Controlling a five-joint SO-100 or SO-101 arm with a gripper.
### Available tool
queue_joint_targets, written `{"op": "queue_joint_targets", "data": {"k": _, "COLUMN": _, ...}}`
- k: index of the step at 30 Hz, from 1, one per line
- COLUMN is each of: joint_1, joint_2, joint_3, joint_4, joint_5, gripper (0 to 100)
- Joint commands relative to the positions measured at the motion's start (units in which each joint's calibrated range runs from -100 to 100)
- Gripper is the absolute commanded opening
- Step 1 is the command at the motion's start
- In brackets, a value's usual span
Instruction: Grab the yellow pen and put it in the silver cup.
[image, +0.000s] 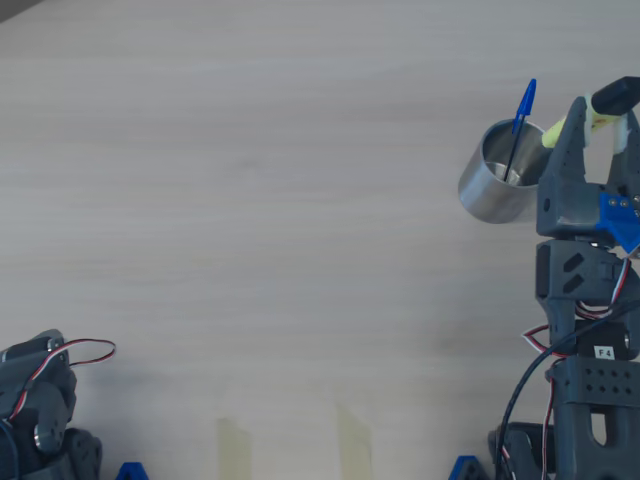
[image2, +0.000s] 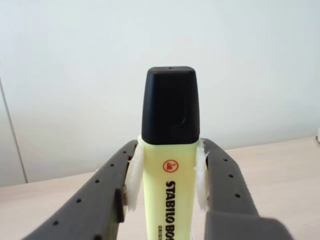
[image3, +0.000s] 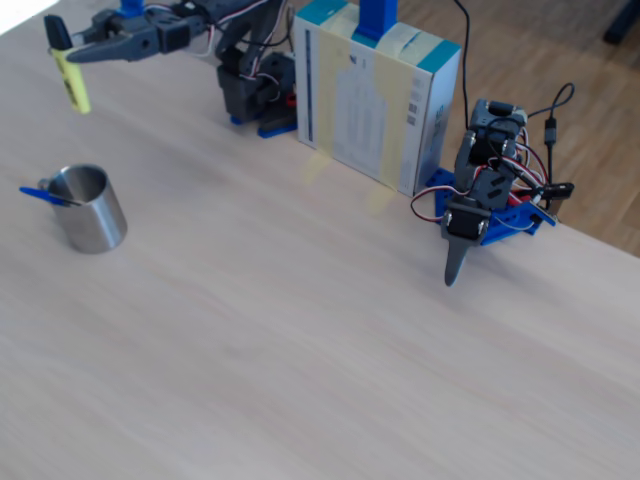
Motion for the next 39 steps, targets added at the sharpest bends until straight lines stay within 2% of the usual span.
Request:
{"op": "queue_joint_targets", "data": {"k": 1, "joint_1": 1.31, "joint_2": -0.82, "joint_3": 0.68, "joint_4": -3.76, "joint_5": 0.35, "gripper": 14}}
{"op": "queue_joint_targets", "data": {"k": 9, "joint_1": 3.84, "joint_2": -0.41, "joint_3": 6.58, "joint_4": -12.68, "joint_5": 0.41, "gripper": 14}}
{"op": "queue_joint_targets", "data": {"k": 19, "joint_1": 4.02, "joint_2": 8.90, "joint_3": 6.76, "joint_4": -25.47, "joint_5": 2.23, "gripper": 14}}
{"op": "queue_joint_targets", "data": {"k": 39, "joint_1": 4.98, "joint_2": 22.04, "joint_3": 7.30, "joint_4": -30.19, "joint_5": 2.49, "gripper": 14}}
